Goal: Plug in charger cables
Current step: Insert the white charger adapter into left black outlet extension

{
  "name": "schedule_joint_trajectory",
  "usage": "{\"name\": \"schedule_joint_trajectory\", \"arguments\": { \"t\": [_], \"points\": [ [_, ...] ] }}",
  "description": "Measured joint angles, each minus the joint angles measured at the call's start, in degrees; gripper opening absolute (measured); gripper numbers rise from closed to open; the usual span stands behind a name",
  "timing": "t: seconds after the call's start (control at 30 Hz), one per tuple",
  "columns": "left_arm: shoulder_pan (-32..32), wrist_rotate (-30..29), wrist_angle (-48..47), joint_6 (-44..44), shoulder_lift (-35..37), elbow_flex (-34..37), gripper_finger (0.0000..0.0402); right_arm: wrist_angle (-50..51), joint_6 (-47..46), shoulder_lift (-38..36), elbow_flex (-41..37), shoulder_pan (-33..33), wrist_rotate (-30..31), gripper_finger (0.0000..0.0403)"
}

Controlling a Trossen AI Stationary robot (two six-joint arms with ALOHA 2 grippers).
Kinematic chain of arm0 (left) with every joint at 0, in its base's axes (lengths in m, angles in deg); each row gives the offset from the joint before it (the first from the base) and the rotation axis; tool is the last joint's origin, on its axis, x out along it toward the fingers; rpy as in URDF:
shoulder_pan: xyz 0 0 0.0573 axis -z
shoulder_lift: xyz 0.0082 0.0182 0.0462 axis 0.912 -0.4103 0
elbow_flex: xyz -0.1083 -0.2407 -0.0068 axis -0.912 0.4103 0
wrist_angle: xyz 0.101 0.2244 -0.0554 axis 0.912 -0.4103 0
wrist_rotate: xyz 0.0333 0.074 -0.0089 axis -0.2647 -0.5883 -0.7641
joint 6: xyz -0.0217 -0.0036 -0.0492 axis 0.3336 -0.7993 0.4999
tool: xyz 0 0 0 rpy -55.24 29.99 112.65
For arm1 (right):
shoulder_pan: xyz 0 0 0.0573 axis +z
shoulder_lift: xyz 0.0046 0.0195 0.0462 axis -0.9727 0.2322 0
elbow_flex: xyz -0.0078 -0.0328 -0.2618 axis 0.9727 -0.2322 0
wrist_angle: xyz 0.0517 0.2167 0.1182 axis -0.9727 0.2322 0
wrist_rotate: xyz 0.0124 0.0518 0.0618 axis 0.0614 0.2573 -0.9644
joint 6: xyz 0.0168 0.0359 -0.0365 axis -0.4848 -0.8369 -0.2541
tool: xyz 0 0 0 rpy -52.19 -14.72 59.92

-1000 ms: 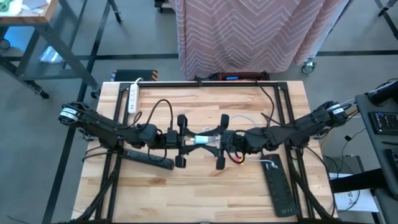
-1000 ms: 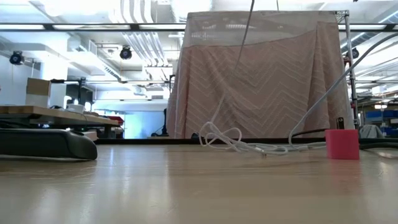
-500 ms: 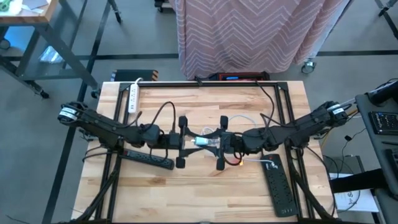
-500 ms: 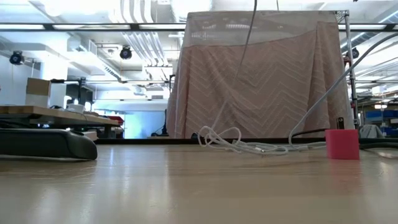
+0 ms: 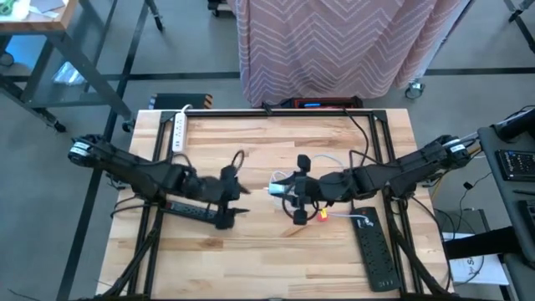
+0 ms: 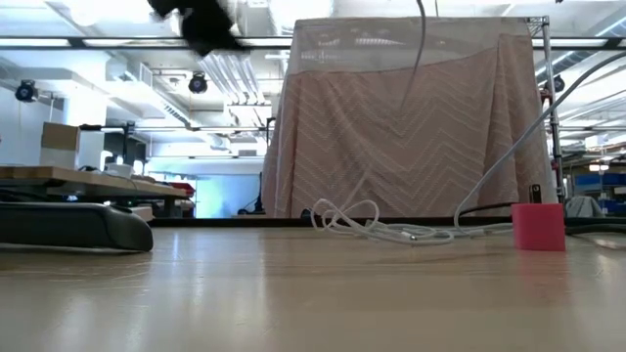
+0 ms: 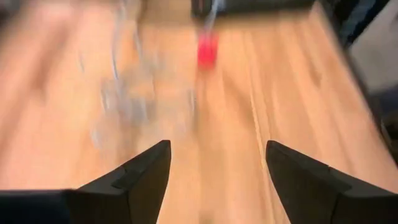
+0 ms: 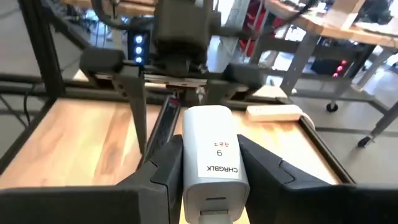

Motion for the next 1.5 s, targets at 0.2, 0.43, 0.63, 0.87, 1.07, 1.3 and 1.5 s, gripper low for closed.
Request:
{"name": "schedule_joint_trajectory", "arguments": {
  "t": [0.2,0.43,0.63,0.87,1.07,1.3,1.5],
  "points": [
    [2.8,2.0,-21.6,21.6,-0.2,1.5,0.0233,4.1,-1.2,0.7,0.0,0.1,-0.2,0.0105],
    [8.1,11.8,-31.0,33.1,-0.2,7.3,0.0221,5.1,-2.4,1.4,-0.1,-0.1,-0.6,0.0105],
    [10.7,12.1,-30.9,32.7,-0.2,14.0,0.0235,4.8,-2.4,3.0,0.0,-0.2,-0.6,0.0105],
    [10.8,10.0,-25.2,30.6,-0.8,20.6,0.0234,4.9,-2.4,4.5,0.0,-0.2,-0.6,0.0105],
    [10.8,7.8,-17.0,29.5,-3.0,23.6,0.0211,4.7,-1.7,5.3,0.0,-0.3,-0.6,0.0105],
    [10.8,4.0,-17.2,24.1,-9.2,21.9,0.0152,4.4,-1.2,5.6,0.0,-1.1,-1.1,0.0105],
    [10.8,-11.6,-16.4,17.5,-17.0,13.8,0.0139,3.9,-1.2,6.0,0.0,-1.7,-3.7,0.0105]
  ]
}}
